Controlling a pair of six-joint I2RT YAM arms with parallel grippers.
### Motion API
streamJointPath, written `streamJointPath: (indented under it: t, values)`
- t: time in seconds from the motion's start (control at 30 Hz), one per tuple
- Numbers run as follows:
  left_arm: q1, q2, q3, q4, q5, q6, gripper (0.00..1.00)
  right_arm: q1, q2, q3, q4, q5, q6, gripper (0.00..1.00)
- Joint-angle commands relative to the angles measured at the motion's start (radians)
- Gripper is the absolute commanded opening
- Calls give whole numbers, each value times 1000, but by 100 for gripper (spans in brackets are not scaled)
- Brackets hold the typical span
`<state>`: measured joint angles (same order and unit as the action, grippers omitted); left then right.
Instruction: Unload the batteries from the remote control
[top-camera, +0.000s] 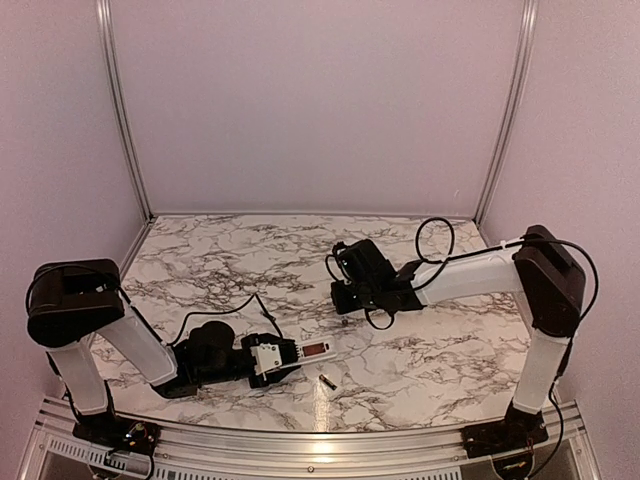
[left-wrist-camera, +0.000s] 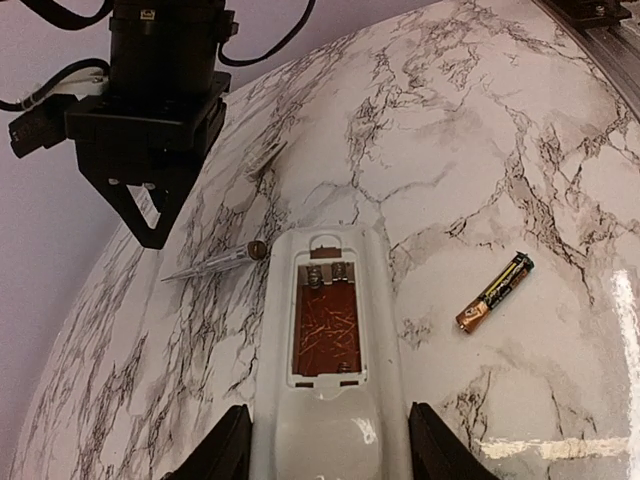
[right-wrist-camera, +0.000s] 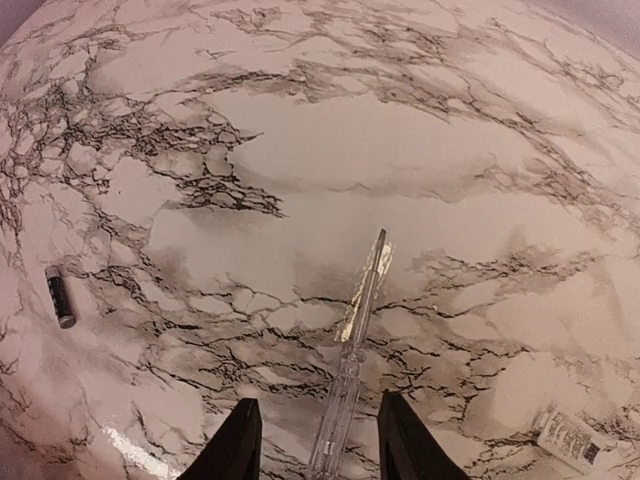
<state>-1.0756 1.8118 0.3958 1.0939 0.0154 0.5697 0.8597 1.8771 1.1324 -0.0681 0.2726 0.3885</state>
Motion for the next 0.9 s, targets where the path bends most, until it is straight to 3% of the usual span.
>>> streamJointPath:
  t: [0.0, 0.33, 0.53, 0.8, 0.83, 0.87]
  values:
    - [41, 2, 37, -68, 91, -30, 0, -6, -107, -17, -31, 26, -10, 40]
    - [81, 48, 90, -153, 133, -51, 4, -5, -311, -160, -25, 54, 16, 57]
    - [98, 62, 115, -193, 152, -66, 10, -6, -435, -216, -39, 48, 26, 59]
    - [101, 64, 119, -198, 163, -77, 35, -5, -543, -259, -55, 58, 26, 70]
    - [101, 61, 116, -196, 160, -82, 39, -5, -552, -263, -57, 62, 23, 71]
    - [103, 61, 115, -194, 160, -85, 51, -6, -559, -266, -57, 64, 22, 72]
